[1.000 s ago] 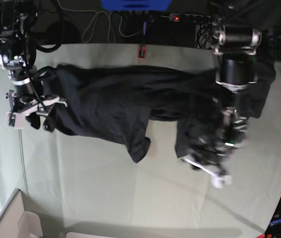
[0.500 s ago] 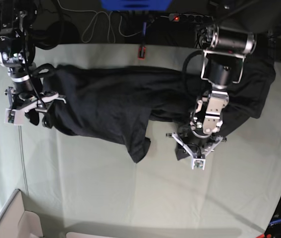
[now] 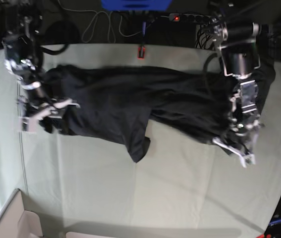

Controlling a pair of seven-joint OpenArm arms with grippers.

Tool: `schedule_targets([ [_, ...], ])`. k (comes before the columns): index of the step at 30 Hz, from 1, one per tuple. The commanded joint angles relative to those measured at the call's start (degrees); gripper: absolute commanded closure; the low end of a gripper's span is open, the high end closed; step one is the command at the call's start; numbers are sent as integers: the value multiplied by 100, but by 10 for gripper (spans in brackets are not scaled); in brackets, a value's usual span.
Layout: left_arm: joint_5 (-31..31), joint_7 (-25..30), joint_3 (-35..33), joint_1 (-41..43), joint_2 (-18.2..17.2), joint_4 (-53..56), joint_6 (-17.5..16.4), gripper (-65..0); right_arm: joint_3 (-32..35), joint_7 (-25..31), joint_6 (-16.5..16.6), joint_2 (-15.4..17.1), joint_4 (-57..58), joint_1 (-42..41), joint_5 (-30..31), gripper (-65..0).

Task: Layout the t-shirt on the table in an organized manner, then fold the t-shirt properly
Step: 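Grasp the shirt hem with both grippers and pull it outward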

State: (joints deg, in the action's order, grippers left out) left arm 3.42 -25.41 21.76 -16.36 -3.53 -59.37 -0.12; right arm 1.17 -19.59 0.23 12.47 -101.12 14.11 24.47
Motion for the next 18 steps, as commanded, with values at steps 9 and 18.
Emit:
schedule_targets([
  [9,-12,-329,141,946,-240,-2049,-19,-1,1725,135,25,-82,1510,-1617,37,-276],
  [18,-12,-294,527,1614,-363,-2085,-19,-1,2534,170,25,-654,3374,-3147,37,-391],
])
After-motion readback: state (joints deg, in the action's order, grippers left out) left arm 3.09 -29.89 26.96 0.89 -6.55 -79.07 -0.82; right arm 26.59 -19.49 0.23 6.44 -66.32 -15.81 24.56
